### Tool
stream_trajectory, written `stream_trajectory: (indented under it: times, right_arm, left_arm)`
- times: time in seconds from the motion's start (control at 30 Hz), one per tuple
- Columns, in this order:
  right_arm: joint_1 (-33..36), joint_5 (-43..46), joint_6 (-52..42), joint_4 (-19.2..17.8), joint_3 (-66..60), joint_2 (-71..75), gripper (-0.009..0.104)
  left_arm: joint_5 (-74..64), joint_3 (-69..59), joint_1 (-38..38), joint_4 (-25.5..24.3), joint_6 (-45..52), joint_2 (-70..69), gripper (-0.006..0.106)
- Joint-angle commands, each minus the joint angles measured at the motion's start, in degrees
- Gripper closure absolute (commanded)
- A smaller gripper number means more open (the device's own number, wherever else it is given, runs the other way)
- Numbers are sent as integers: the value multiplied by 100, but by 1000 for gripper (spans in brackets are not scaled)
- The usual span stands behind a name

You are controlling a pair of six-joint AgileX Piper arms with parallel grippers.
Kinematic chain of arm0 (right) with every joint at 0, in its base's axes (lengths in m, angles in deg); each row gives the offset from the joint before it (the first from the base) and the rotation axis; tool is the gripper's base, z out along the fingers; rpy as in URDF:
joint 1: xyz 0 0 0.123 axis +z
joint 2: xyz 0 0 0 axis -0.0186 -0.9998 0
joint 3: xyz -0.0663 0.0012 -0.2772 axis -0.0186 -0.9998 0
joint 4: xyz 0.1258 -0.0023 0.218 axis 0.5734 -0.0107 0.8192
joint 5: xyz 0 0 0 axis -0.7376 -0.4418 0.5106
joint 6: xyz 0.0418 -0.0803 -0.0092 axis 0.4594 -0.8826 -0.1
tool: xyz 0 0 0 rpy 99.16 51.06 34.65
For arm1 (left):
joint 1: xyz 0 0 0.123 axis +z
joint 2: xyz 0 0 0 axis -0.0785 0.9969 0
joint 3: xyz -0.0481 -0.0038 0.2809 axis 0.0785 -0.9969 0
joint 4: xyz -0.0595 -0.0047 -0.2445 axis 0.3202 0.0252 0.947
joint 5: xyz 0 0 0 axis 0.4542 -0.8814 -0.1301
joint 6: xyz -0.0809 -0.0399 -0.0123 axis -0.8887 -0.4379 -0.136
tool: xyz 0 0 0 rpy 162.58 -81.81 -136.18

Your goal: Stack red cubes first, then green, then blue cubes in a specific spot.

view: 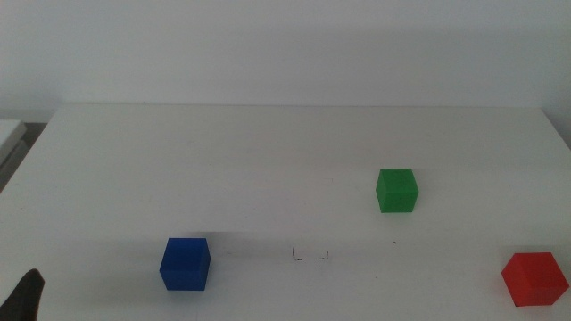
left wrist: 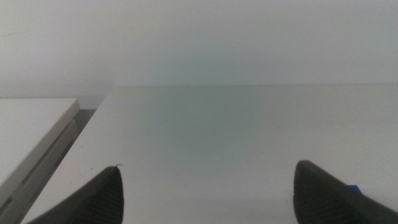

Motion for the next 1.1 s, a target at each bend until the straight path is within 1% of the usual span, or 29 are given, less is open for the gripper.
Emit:
stream_trajectory:
  times: [0.0,0.07,0.27,0.4,0.6,0.7,0.8,0.97,1.07]
  right_arm:
    - [-24,-116,-39,3,83,-18,2]
    - [-24,-484,-39,3,375,-18,2]
    - [-24,-2144,-39,3,1663,-18,2]
    - [-24,-2986,-39,3,2530,-242,2]
    - [-24,-4033,-39,28,4099,-1396,2]
    - [-24,-4832,-39,28,4897,-2048,2]
    - [-24,-5687,-39,115,5689,-2730,2]
    - [-24,-6439,-39,133,6472,-3678,2]
    - [-24,-6473,-77,97,6681,-4133,2]
  left_arm:
    - [77,-3,10,20,0,-20,8]
    - [77,-3,10,20,0,-20,8]
    - [77,-3,10,20,0,-20,8]
    - [77,-3,10,20,0,-20,8]
    - [77,-3,10,20,0,-20,8]
    - [77,-3,10,20,0,-20,8]
    - [77,-3,10,20,0,-20,8]
    - [77,-3,10,20,0,-20,8]
    - [77,-3,10,20,0,-20,8]
